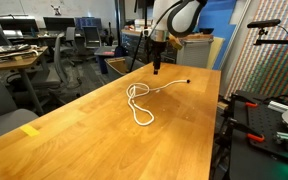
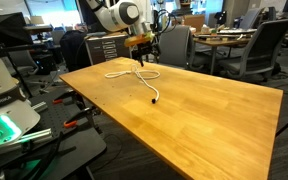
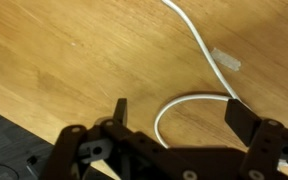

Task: Make a knot with the object on the table

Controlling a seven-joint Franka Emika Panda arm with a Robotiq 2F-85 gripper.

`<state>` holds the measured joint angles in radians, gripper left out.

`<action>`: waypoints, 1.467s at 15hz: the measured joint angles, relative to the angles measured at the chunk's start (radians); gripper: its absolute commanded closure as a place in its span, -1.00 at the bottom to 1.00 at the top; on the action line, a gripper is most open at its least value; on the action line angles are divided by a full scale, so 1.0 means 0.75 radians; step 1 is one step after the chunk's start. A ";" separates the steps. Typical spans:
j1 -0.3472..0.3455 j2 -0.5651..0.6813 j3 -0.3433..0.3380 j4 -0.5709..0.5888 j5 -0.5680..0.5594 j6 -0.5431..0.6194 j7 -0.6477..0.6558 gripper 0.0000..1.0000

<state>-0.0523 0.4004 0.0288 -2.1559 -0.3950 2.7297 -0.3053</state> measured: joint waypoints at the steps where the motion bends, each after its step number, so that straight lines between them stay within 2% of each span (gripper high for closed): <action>1: 0.022 0.006 -0.028 0.001 -0.040 -0.002 0.021 -1.00; 4: 0.182 0.080 -0.179 0.017 -0.254 -0.011 0.219 -1.00; 6: 0.264 0.153 -0.239 0.044 -0.349 -0.050 0.327 -1.00; 9: 0.299 0.264 -0.242 0.106 -0.358 -0.139 0.390 -1.00; 10: 0.297 0.295 -0.232 0.131 -0.341 -0.168 0.393 -0.94; 11: 0.291 0.322 -0.221 0.156 -0.318 -0.201 0.392 -0.79; 12: 0.282 0.345 -0.207 0.182 -0.288 -0.233 0.387 -0.53; 14: 0.257 0.373 -0.180 0.232 -0.215 -0.303 0.364 -0.28; 17: 0.198 0.382 -0.140 0.309 -0.079 -0.398 0.291 0.24; 19: 0.148 0.388 -0.108 0.356 0.014 -0.454 0.232 0.31; 21: 0.101 0.392 -0.077 0.391 0.100 -0.499 0.184 0.51; 22: 0.081 0.393 -0.063 0.406 0.141 -0.519 0.167 0.47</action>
<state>0.0087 0.6954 -0.0186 -1.8516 -0.2895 2.3405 -0.1802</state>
